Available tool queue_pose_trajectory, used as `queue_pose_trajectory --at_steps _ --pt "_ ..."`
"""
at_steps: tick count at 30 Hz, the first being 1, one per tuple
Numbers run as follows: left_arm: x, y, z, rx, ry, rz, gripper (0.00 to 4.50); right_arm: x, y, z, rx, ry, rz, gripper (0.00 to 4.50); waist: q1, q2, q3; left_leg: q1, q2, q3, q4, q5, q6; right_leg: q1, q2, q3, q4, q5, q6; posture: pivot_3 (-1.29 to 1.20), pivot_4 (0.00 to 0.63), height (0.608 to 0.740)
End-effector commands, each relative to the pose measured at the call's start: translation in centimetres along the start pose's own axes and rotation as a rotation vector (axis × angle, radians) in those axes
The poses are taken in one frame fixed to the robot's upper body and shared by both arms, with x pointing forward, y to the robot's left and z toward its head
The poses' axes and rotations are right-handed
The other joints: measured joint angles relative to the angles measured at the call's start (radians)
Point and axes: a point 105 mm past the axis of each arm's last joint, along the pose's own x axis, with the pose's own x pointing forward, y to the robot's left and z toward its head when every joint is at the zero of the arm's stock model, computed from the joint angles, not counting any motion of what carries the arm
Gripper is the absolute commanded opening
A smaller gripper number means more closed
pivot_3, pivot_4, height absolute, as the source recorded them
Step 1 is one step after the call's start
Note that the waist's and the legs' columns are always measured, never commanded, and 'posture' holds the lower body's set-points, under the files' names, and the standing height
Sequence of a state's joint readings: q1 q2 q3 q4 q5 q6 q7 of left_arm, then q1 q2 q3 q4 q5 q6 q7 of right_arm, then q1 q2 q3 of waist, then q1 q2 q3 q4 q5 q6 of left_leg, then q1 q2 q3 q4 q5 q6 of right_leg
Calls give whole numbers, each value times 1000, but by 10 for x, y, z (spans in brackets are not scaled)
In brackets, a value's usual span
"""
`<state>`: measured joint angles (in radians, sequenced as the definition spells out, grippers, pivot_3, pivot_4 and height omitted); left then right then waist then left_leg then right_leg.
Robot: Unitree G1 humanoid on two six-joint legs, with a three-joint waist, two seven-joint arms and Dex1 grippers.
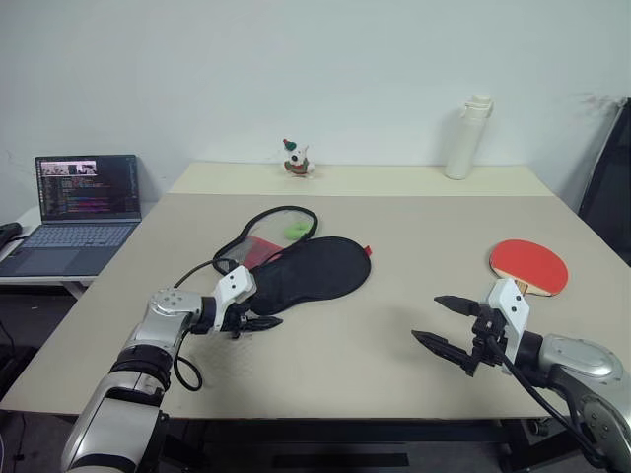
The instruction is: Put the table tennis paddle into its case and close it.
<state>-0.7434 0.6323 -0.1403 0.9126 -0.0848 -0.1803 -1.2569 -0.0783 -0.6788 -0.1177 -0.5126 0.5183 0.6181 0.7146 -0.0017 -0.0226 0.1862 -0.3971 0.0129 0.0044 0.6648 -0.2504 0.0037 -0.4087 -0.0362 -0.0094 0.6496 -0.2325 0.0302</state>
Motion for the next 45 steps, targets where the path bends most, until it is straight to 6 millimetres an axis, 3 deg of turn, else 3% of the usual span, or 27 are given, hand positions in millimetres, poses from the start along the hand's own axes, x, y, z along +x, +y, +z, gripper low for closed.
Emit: queue_pose_trajectory --at_steps 1,4,5,10,15,20,29,30,33,36,39,42,44,45 --pt "-9 0 -14 -27 50 25 1181 -2 0 12 -39 -43 -14 4500 0 0 0 0 0 0 0 0 0 0 0 0 0 0 0 0 150 740" --pt "2 -4 -10 -32 36 46 166 -2 -3 12 -42 -45 -21 4500 -1 0 -1 0 0 0 0 0 0 0 0 0 0 0 0 0 150 740" --pt "5 -5 -8 -36 27 52 26 -2 -4 13 -43 -45 -23 4500 0 0 -1 0 0 0 0 0 0 0 0 0 0 0 0 0 150 740" --pt "33 -26 11 -101 -30 67 26 -5 -7 14 -49 -43 -36 4500 9 3 -2 0 -1 -1 0 0 0 2 -2 0 -1 0 0 0 150 740" --pt "71 -59 56 -144 -130 21 26 -11 -10 14 -52 -32 -50 4500 31 3 -3 -2 -4 -2 1 0 0 3 -4 -1 -4 0 2 0 150 740" --pt "99 -64 82 -154 -164 33 26 -14 -14 15 -62 -25 -60 4500 27 2 -3 -3 -5 -1 2 0 0 3 -4 0 -5 1 4 0 150 740" --pt "151 -75 106 -201 -170 21 26 -21 -19 15 -71 -14 -86 4500 24 2 -2 -2 -3 -1 2 0 0 2 -2 0 -5 1 4 0 150 740" --pt "153 -77 107 -208 -176 15 26 -21 -19 15 -72 -14 -88 4500 24 2 -2 -2 -3 -1 2 0 0 2 -2 0 -5 1 4 0 150 740" --pt "151 -82 110 -209 -200 -12 743 -22 -20 13 -66 -13 -99 4500 24 2 -2 -2 -3 -2 2 0 0 2 -2 0 -5 1 4 0 150 740" --pt "141 -83 107 -180 -211 -22 1844 -20 -23 12 -38 -21 -129 4500 24 2 -2 -2 -3 -1 1 0 0 2 -2 0 -5 1 4 0 150 740" --pt "116 -88 107 -197 -266 -118 2861 -14 -28 11 34 -29 -169 4500 15 2 -2 -2 -2 -1 1 0 0 2 -1 0 -4 1 3 0 150 740" --pt "90 -78 96 -212 -274 -126 2861 -6 -34 3 132 14 -209 4500 2 2 -2 -1 -1 -1 0 0 0 1 -1 0 -3 0 2 0 150 740" --pt "73 -60 85 -233 -272 -58 2861 3 -30 -1 196 24 -184 4500 0 2 -2 -1 -1 -2 1 0 0 1 -1 0 -2 0 1 0 150 740" --pt "55 -43 79 -236 -275 5 2861 13 -31 -1 257 20 -188 4500 -2 2 -2 -1 -1 -2 1 0 0 1 -1 0 -2 0 1 0 150 740"
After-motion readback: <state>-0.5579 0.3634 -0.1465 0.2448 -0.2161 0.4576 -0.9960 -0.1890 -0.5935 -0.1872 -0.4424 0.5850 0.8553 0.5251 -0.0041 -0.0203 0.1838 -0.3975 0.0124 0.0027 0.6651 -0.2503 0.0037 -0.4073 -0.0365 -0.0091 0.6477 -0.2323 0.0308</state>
